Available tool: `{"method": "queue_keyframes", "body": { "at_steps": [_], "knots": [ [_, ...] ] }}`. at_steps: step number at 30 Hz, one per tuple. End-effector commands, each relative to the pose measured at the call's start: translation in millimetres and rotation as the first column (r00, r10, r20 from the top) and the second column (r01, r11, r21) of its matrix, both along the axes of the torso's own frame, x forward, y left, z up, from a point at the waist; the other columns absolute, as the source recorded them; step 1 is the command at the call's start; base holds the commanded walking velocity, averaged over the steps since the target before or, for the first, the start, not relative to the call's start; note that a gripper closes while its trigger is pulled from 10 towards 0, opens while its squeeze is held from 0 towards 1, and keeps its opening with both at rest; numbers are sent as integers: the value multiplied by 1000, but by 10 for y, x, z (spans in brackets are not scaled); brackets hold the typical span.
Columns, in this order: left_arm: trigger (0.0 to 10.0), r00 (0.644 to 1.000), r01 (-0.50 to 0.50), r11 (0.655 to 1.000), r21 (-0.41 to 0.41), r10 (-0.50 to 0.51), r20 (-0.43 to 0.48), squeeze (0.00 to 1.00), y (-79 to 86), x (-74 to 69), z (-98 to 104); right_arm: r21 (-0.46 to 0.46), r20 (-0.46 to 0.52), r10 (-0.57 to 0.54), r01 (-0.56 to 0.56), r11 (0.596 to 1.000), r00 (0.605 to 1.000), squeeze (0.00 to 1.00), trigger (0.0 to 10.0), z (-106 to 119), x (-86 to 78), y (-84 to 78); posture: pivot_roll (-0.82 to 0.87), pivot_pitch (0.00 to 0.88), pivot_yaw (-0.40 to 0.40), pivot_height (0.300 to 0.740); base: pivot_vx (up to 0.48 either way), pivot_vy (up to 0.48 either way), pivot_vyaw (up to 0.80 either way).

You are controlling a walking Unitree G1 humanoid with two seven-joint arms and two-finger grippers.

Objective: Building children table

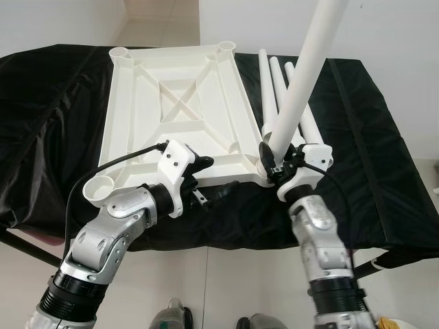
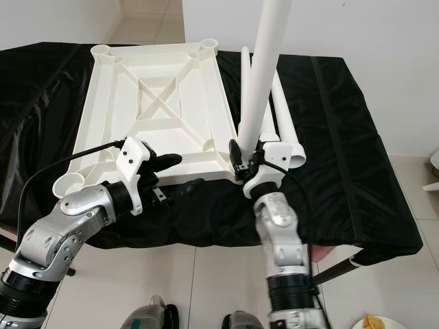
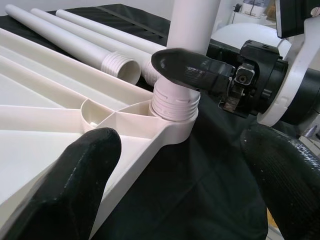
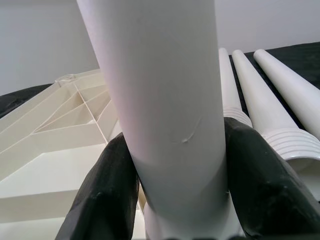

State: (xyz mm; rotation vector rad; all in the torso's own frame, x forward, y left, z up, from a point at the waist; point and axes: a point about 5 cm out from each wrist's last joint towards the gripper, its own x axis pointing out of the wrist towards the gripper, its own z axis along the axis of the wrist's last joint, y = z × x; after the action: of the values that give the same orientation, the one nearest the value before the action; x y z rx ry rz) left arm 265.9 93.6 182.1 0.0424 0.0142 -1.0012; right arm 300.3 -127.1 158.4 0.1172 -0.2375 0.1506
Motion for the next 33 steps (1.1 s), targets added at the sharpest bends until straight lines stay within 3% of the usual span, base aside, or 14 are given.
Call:
{"method": "queue_keyframes", "body": {
  "at_steps": [1, 3, 4, 7, 8, 13, 14, 16, 17, 19, 24, 28, 33],
  "knots": [
    [10000, 998, 62, 998, 9, -62, 1, 0, -29, -49, 3, 34, -72, -27, 30, 999, 997, 0, 3490, -132, -35, -12, -21, 106, 25, 740, 0, 0, 0],
    [10000, 998, 62, 998, 9, -62, 1, 0, -31, -49, 3, 35, -70, -24, 27, 999, 997, 0, 3490, -127, -41, 0, -21, 106, 25, 740, 0, 0, 0],
    [10000, 998, 61, 998, 10, -61, 2, 0, -34, -49, 3, 37, -69, -15, 18, 999, 997, 0, 10000, -119, -46, 8, -23, 106, 26, 740, 0, 0, 0],
    [10000, 998, 61, 998, 8, -61, 2, 0, -45, -43, 7, 37, -62, 14, -11, 999, 998, 0, 10000, -94, -52, -4, -25, 105, 25, 740, 0, 0, 0],
    [10000, 998, 62, 998, 8, -62, 5, 0, -49, -41, 10, 38, -54, 36, -34, 999, 998, 1000, 10000, -78, -53, -16, -25, 105, 24, 740, 0, 0, 0],
    [10000, 998, 65, 998, 11, -65, 7, 0, -57, -37, 12, -7, -22, 99, -99, 995, 995, 1000, 10000, -5, -32, -144, -26, 102, 22, 740, 0, 0, 0],
    [10000, 998, 69, 997, 17, -69, 9, 0, -60, -39, 6, -59, -21, 154, -155, 986, 988, 776, 10000, 16, 11, -251, -29, 96, 21, 740, 0, 0, 0],
    [10000, 997, 72, 997, 19, -72, 9, 0, -62, -41, 4, -72, -26, 175, -177, 982, 984, 776, 10000, 21, 29, -290, -29, 96, 20, 740, 0, 0, 0],
    [10000, 997, 74, 997, 20, -74, 9, 0, -64, -42, 2, -79, -29, 187, -189, 979, 982, 0, 10000, 24, 40, -315, -29, 96, 20, 740, 0, 0, 0],
    [10000, 997, 74, 997, 20, -74, 9, 0, -64, -42, 2, -79, -29, 187, -189, 979, 982, 0, 10000, 24, 40, -315, -29, 96, 20, 740, 0, 0, 0],
    [10000, 997, 80, 996, 25, -80, 9, 0, -77, -45, -9, -152, -64, 312, -318, 936, 948, 0, 10000, 10, 85, -362, -28, 88, 17, 740, 0, 0, 0],
    [10000, 996, 84, 996, 28, -84, 16, 0, -99, -34, -1, -185, -109, 433, -446, 876, 895, 0, 10000, -22, 179, -340, -26, 77, 19, 740, 0, 0, 0],
    [10000, 996, 91, 995, 29, -91, 17, 0, -114, -35, -3, -193, -114, 454, -468, 862, 884, 0, 10000, -18, 296, -310, -19, 68, 19, 740, 0, 0, 0]
  ]
}}
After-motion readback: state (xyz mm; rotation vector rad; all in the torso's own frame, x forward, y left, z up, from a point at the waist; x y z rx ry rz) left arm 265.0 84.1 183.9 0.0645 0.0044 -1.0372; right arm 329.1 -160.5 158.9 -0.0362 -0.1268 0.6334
